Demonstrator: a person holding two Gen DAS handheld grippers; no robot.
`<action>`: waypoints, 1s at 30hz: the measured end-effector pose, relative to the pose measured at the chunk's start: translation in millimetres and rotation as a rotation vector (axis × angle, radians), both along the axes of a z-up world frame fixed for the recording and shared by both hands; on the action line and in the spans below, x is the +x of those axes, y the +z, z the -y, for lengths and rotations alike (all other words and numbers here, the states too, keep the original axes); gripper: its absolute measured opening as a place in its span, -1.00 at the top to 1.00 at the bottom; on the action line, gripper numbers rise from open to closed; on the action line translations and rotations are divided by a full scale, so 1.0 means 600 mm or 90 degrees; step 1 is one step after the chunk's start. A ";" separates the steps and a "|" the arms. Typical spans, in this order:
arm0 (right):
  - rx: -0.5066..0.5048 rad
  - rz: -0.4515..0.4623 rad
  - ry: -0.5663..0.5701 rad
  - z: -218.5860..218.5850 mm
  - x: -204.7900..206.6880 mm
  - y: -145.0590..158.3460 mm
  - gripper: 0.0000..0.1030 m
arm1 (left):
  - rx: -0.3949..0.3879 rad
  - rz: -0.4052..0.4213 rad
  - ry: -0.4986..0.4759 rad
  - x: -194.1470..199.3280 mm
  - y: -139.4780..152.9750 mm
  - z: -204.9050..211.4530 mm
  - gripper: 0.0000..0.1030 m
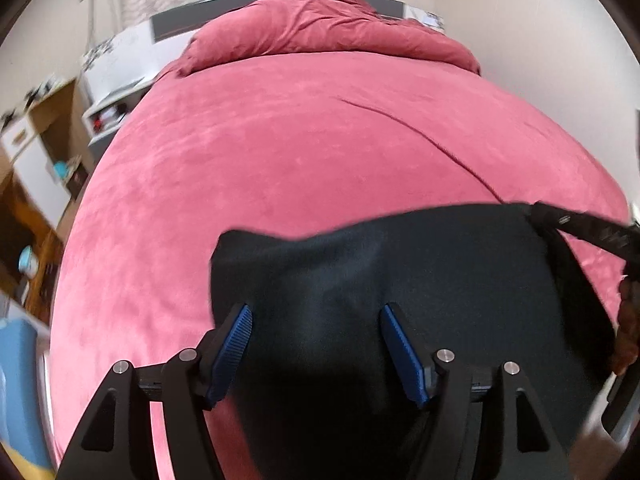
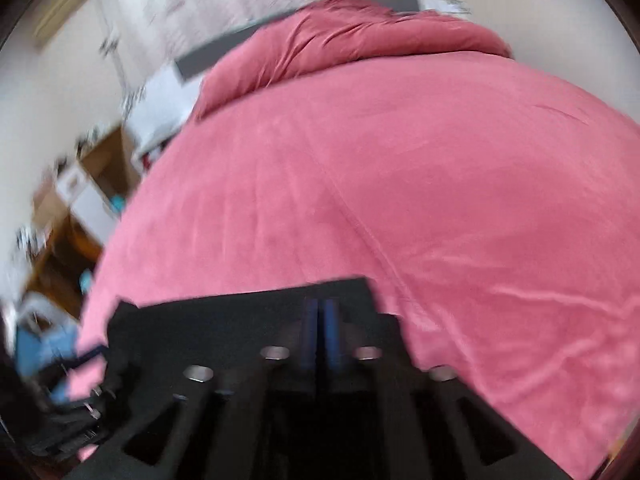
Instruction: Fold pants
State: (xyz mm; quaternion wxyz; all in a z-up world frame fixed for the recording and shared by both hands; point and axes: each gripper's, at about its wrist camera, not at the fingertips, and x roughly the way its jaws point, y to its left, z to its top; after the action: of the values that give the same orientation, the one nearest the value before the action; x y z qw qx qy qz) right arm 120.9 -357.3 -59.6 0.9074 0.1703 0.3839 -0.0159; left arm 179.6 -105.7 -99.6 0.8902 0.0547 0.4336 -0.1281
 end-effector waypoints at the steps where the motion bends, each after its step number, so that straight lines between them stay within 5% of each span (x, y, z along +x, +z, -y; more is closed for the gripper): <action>1: 0.001 0.008 -0.012 0.008 -0.020 0.013 0.25 | -0.026 -0.010 0.011 -0.017 0.005 -0.012 -0.33; 5: -0.019 0.006 -0.028 0.024 -0.115 0.037 0.23 | -0.103 -0.041 0.006 -0.091 0.002 -0.028 -0.32; 11: -0.010 -0.018 0.054 -0.031 -0.194 0.020 0.39 | -0.009 0.023 -0.053 -0.170 -0.007 0.009 -0.32; 16: -0.034 -0.068 0.065 -0.052 -0.174 -0.025 0.54 | -0.005 0.013 -0.061 -0.180 -0.009 0.009 -0.32; 18: -0.050 -0.092 0.041 -0.037 -0.176 -0.039 1.00 | -0.014 0.004 -0.061 -0.189 -0.011 0.004 -0.32; 30: 0.054 -0.064 -0.008 0.003 -0.198 -0.060 1.00 | -0.110 -0.018 -0.049 -0.230 -0.006 -0.066 -0.34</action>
State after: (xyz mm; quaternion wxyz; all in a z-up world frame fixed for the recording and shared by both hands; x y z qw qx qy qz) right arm 2.1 -358.9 -95.6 0.8789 0.2099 0.4282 -0.0136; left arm 41.7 -65.8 -103.5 0.8800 -0.0078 0.4308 -0.2000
